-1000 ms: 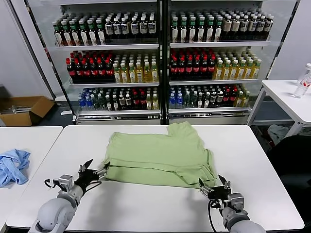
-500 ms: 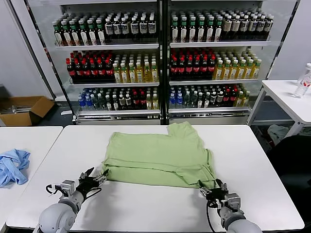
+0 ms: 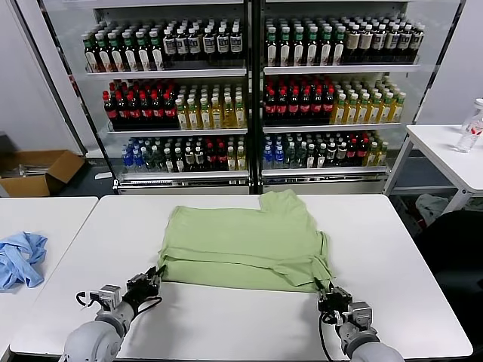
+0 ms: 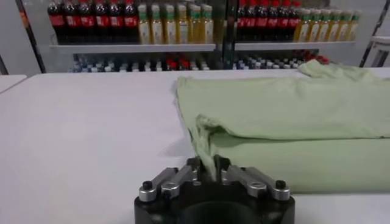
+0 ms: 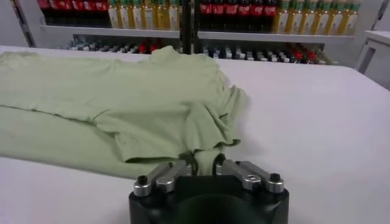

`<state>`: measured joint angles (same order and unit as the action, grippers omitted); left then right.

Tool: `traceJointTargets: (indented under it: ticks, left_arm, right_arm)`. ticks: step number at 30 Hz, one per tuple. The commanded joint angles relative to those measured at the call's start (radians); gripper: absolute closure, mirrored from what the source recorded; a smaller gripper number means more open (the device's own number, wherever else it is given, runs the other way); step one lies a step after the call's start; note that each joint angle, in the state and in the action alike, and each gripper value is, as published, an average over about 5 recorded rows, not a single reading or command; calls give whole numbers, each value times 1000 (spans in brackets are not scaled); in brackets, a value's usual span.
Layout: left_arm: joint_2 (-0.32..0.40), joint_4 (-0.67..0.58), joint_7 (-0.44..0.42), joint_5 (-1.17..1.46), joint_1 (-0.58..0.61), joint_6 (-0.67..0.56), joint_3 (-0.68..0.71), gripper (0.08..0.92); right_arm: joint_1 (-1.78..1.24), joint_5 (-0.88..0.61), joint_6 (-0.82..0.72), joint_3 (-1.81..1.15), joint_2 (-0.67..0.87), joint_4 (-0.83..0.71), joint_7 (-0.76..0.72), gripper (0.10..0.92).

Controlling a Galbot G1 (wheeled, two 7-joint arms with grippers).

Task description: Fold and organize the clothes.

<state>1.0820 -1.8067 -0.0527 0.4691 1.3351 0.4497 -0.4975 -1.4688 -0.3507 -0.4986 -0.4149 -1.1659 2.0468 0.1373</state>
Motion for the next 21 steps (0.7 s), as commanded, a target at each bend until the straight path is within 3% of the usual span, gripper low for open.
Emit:
traceJointTargets:
  ticks: [1,4,9,18,21]
  left_arm:
    - [-51,-254,-41,-44,250,42,-124,860]
    - [-77,-338,-92,-68,376,47,-216,909]
    - [-71,-354,-115,-96,481,22,-284,915]
    - [-55,-374,-103,-130,505,11,-290,914]
    - [-59,-412,-102,-123,500,39,-297,886]
  right_arm:
    - [-181,3,9,-34,29,204,-10,888]
    - [-264,31,33,-41,32,243,-22,891]
    - [-361,89,74,-47,25,272,-30,891]
    - [-423,120,83,-37,12,302,-7,881]
    - [-415,117,74,-46,16,329,-6,825]
